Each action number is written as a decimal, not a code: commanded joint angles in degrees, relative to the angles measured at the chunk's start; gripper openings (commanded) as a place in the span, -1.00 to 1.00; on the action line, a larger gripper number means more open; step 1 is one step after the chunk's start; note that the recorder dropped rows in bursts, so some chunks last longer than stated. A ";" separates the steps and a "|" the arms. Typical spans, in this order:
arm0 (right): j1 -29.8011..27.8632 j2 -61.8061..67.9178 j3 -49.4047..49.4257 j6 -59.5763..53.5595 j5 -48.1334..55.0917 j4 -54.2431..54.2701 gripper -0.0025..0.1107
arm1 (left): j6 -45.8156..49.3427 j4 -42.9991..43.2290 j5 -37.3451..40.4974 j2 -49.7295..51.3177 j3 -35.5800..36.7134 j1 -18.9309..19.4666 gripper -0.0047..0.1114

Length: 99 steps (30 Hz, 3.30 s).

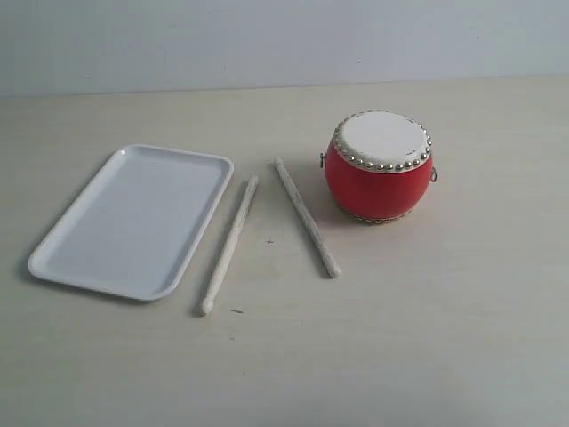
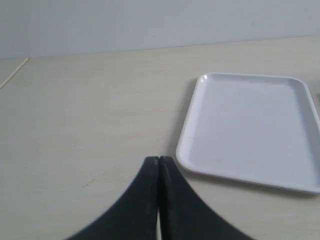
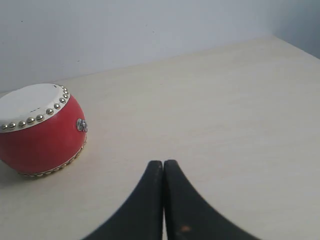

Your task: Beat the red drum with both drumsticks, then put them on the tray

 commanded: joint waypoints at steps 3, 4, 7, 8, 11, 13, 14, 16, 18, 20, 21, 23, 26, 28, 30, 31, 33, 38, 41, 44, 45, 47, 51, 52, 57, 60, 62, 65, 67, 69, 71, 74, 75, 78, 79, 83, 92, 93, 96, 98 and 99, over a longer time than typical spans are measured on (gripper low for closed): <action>-0.43 -0.36 0.24 -0.26 -0.14 -0.06 -0.96 | 0.06 0.11 -0.23 -0.37 0.04 -0.07 -0.92; -0.43 -0.36 0.24 -0.26 -0.14 -0.06 -0.96 | 0.06 0.11 -0.23 -0.37 0.04 -0.07 -0.92; -0.43 -0.36 0.24 -0.26 -0.14 -0.06 -0.96 | 0.06 0.11 -0.23 -0.37 0.04 -0.07 -0.92; -0.43 -0.36 0.24 -0.26 -0.14 -0.06 -0.96 | 0.06 0.11 -0.23 -0.37 0.04 -0.07 -0.92; -0.43 -0.36 0.24 -0.26 -0.14 -0.06 -0.96 | 0.06 0.11 -0.23 -0.37 0.04 -0.07 -0.92; -0.43 -0.36 0.24 -0.26 -0.14 -0.06 -0.96 | 0.06 0.11 -0.23 -0.37 0.04 -0.07 -0.92; -0.43 -0.36 0.24 -0.26 -0.14 -0.06 -0.96 | 0.06 0.11 -0.23 -0.37 0.04 -0.07 -0.92; -0.43 -0.36 0.24 -0.26 -0.14 -0.06 -0.96 | 0.06 0.11 -0.23 -0.37 0.04 -0.07 -0.92; -0.43 -0.36 0.24 -0.26 -0.14 -0.06 -0.96 | 0.06 0.11 -0.23 -0.37 0.04 -0.07 -0.92; -0.43 -0.36 0.24 -0.26 -0.14 -0.06 -0.96 | 0.06 0.11 -0.23 -0.37 0.04 -0.07 -0.92; -0.43 -0.36 0.24 -0.26 -0.14 -0.06 -0.96 | 0.06 0.11 -0.23 -0.37 0.04 -0.07 -0.92; -0.43 -0.36 0.24 -0.26 -0.14 -0.06 -0.96 | 0.06 0.11 -0.23 -0.37 0.04 -0.07 -0.92; -0.43 -0.36 0.24 -0.81 -0.65 -0.72 -0.96 | 0.06 0.11 -0.23 -0.37 0.04 -0.07 -0.92; -0.43 -0.36 0.24 -2.56 -1.03 -2.13 -0.96 | 0.06 0.11 -0.23 -0.37 0.04 -0.07 -0.92; -0.43 -0.36 0.24 -4.65 -1.03 -3.06 -0.96 | 0.06 0.11 -0.23 -0.37 0.04 -0.07 -0.92; -0.43 -0.36 0.24 -5.64 -1.18 -3.77 -0.96 | 0.06 0.11 -0.23 -0.37 0.04 -0.07 -0.92; -0.43 -0.36 0.24 -8.06 -1.63 -5.81 -0.96 | 0.06 0.11 -0.23 -0.37 0.04 -0.07 -0.92; -0.43 -0.36 0.24 -8.39 -1.29 -8.34 -0.96 | 0.06 0.11 -0.23 -0.37 0.04 -0.07 -0.92; -0.43 -0.36 0.24 -8.39 -1.29 -7.53 -0.96 | 0.06 0.11 -0.23 -0.37 0.04 -0.07 -0.92; -0.43 -0.36 0.24 -8.24 -4.02 -7.55 -0.96 | 0.06 0.11 -0.23 -0.37 0.04 -0.07 -0.92; -0.43 -0.36 0.24 -8.24 -6.75 -6.88 -0.96 | 0.06 0.11 -0.23 -0.37 0.04 -0.07 -0.92; -0.43 -0.36 0.24 -8.24 -14.28 -5.32 -0.96 | 0.06 0.11 -0.23 -0.37 0.04 -0.07 -0.92; -0.43 -0.36 0.24 -8.24 -20.52 -3.23 -0.96 | 0.06 0.11 -0.23 -0.37 0.04 -0.07 -0.92; -0.43 -0.36 0.24 -8.24 -20.52 -3.23 -0.96 | 0.06 0.11 -0.23 -0.37 0.04 -0.07 -0.92; -0.43 -0.36 0.24 -8.24 -22.14 -3.23 -0.96 | 0.06 0.11 -0.23 -0.37 0.04 -0.07 -0.92; -0.43 -0.36 0.24 -5.04 -25.89 0.04 -0.96 | 0.06 0.11 -0.23 -0.37 0.04 -0.07 -0.92; -0.43 -0.36 0.24 -1.33 -29.15 3.33 -0.96 | 0.06 0.11 -0.23 -0.37 0.04 -0.07 -0.92; -0.43 -0.36 0.24 2.25 -34.53 7.09 -0.96 | 0.06 0.11 -0.23 -0.37 0.04 -0.07 -0.92; -0.43 -0.36 0.13 5.59 -37.87 10.93 -0.96 | 0.06 0.11 -0.23 -0.37 0.04 -0.07 -0.92; -0.43 -0.36 0.13 7.67 -39.78 12.21 -0.96 | 0.06 0.11 -0.23 -0.37 0.04 -0.07 -0.92; -0.43 -0.36 0.13 10.13 -41.95 12.21 -0.96 | 0.06 0.11 -0.23 -0.37 0.04 -0.07 -0.92; -0.43 -0.36 0.13 12.80 -46.19 12.33 -0.96 | 0.06 0.11 -0.23 -0.37 0.04 -0.07 -0.92; -0.43 -0.36 0.13 13.32 -47.94 13.42 -0.96 | 0.06 0.11 -0.23 -0.37 0.04 -0.07 -0.92; -0.43 -0.36 -1.34 18.63 -53.74 18.64 -0.96 | 0.06 0.11 -0.23 -0.37 0.04 -0.07 -0.92; -0.43 -0.36 -2.62 19.07 -53.75 20.31 -0.96 | 0.06 0.11 -0.23 -0.37 0.04 -0.07 -0.92; -0.43 5.56 -12.79 17.56 -48.14 23.69 -0.96 | 0.06 0.11 -0.23 -0.37 0.04 -0.07 -0.92; -0.43 36.38 -44.02 15.59 -8.79 7.19 -0.96 | 0.06 0.11 -0.23 -0.37 0.04 -0.07 -0.92; -0.32 39.91 -47.37 15.59 -1.00 7.20 -0.96 | 0.06 0.11 -0.23 -0.37 0.04 -0.07 -0.92; -0.32 48.84 -54.57 9.31 18.63 9.03 -0.96 | 0.06 0.11 -0.23 -0.37 0.04 -0.07 -0.92; -0.32 54.03 -56.22 3.07 26.09 10.99 -0.96 | 0.06 0.11 -0.23 -0.37 0.04 -0.07 -0.92; -0.32 56.25 -56.47 0.77 29.31 11.40 -0.96 | 0.06 0.11 -0.23 -0.37 0.04 -0.07 -0.92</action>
